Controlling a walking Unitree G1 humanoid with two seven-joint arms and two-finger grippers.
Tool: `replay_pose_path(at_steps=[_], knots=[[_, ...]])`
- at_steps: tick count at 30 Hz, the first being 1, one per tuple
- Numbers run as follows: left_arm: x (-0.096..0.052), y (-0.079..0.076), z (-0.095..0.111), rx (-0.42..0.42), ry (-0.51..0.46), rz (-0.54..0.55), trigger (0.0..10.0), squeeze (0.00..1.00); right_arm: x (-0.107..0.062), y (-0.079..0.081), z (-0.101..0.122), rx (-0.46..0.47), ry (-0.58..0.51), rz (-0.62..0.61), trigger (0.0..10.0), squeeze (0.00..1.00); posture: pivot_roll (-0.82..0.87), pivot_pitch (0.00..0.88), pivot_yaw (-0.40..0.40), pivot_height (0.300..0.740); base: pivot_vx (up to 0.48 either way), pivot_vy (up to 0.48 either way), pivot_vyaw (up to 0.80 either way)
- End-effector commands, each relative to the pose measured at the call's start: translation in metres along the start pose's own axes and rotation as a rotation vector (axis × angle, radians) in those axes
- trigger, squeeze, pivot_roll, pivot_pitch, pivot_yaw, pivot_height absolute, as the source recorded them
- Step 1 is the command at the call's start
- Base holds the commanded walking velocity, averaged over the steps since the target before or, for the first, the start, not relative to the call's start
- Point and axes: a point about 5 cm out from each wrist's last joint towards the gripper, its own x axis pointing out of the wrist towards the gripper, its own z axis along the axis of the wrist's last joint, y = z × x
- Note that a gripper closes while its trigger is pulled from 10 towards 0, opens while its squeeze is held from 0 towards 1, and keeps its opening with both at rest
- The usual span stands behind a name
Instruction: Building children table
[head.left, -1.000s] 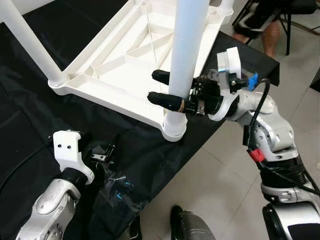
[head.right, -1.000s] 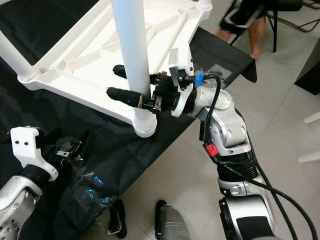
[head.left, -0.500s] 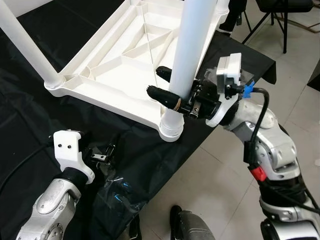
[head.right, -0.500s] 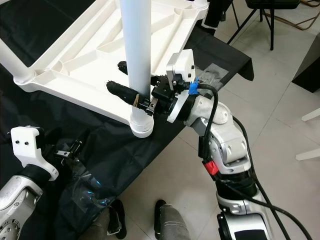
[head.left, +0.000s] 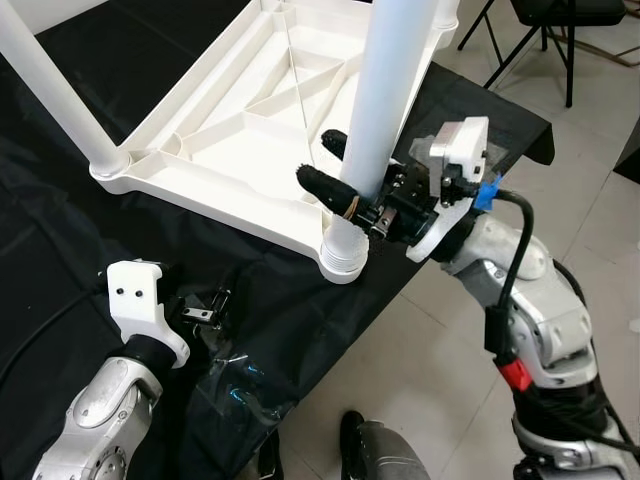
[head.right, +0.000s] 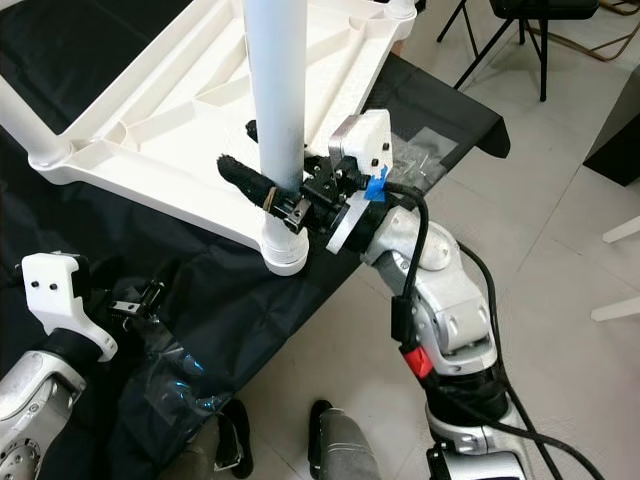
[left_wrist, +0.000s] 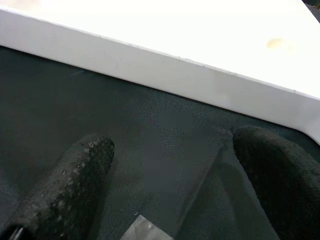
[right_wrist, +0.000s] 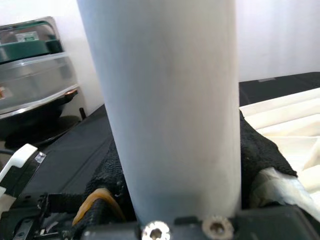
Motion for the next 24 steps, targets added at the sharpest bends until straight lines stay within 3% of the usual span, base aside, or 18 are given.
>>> replay_pose_path(at_steps=[1, 14, 21, 24], knots=[[-0.003, 0.001, -0.004, -0.013, 0.016, 0.01, 10.0, 0.0, -0.007, -0.001, -0.028, 0.056, 0.144, -0.093, 10.0, 0.0, -0.04, 0.377, -0.024, 0.74, 0.0, 0.0, 0.0], [-0.002, 0.001, -0.004, -0.014, 0.015, 0.012, 10.0, 0.0, -0.008, 0.002, -0.034, 0.047, 0.202, -0.285, 10.0, 0.0, -0.05, 0.382, -0.024, 0.74, 0.0, 0.0, 0.0], [-0.002, 0.001, -0.004, -0.015, 0.014, 0.012, 10.0, 0.0, -0.006, 0.004, -0.034, 0.038, 0.216, -0.281, 10.0, 0.0, -0.05, 0.382, -0.025, 0.74, 0.0, 0.0, 0.0], [-0.001, 0.001, -0.004, -0.017, 0.013, 0.013, 10.0, 0.0, 0.001, -0.002, -0.027, -0.021, 0.221, -0.218, 10.0, 0.0, -0.05, 0.38, -0.03, 0.74, 0.0, 0.0, 0.0]])
